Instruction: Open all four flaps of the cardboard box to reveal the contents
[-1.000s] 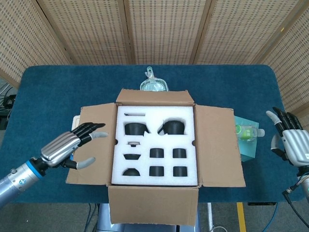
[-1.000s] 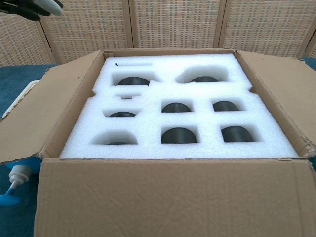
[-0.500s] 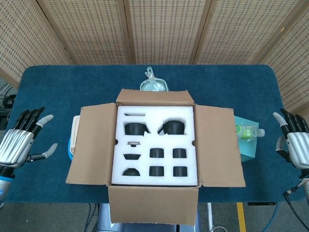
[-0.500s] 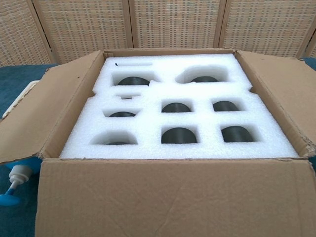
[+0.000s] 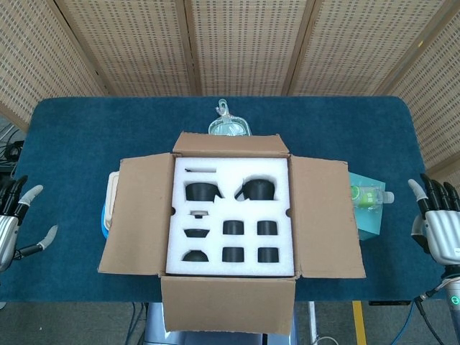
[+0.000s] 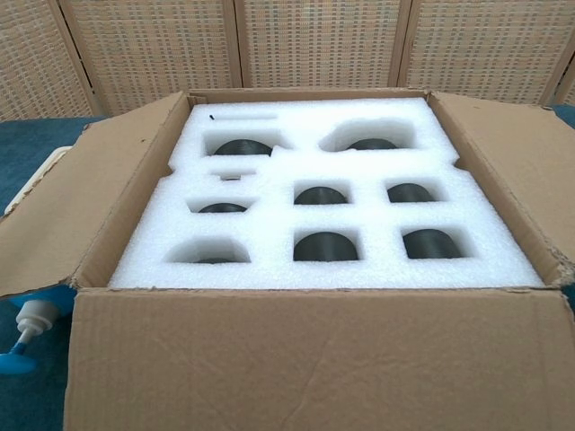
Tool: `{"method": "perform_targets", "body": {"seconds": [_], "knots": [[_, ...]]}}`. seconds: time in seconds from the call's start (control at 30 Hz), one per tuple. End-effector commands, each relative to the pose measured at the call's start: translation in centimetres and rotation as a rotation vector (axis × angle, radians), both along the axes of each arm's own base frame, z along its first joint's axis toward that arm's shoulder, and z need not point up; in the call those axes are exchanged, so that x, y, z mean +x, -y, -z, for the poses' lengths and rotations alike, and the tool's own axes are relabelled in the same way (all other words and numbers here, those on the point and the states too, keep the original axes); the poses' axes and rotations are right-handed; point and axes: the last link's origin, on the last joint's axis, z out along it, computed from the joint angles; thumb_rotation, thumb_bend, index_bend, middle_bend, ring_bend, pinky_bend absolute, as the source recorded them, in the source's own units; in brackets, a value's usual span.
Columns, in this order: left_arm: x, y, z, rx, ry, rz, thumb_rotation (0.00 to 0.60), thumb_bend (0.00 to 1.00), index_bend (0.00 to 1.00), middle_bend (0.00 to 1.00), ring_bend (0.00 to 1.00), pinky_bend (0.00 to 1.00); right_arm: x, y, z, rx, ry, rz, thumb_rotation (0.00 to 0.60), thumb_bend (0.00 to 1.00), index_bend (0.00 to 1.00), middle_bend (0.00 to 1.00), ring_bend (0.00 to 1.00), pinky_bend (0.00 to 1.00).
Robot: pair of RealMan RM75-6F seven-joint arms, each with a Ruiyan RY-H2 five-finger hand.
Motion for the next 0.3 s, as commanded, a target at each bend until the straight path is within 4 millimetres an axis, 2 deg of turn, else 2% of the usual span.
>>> {"method": "perform_targets", "body": {"seconds": [0.03,0.3], "knots": [[-0.57,1.12,0.70,-0.026,-0.011,-0.026,0.237,0.32,0.12,0.00,0.00,0.00,-0.05,-0.65,0.51,-0.008,-0.003,0.007,0.600,0.88,0.00,0.00,0.00,0.00],[-1.04,1.85,1.35,-0.017,-0.003,-0.045,0.236,0.32,0.12,0.00,0.00,0.00,-0.67,-1.28,1.33,-0.012,0.002,0.039,0.600,0.88,0.00,0.00,0.00,0.00]]}}
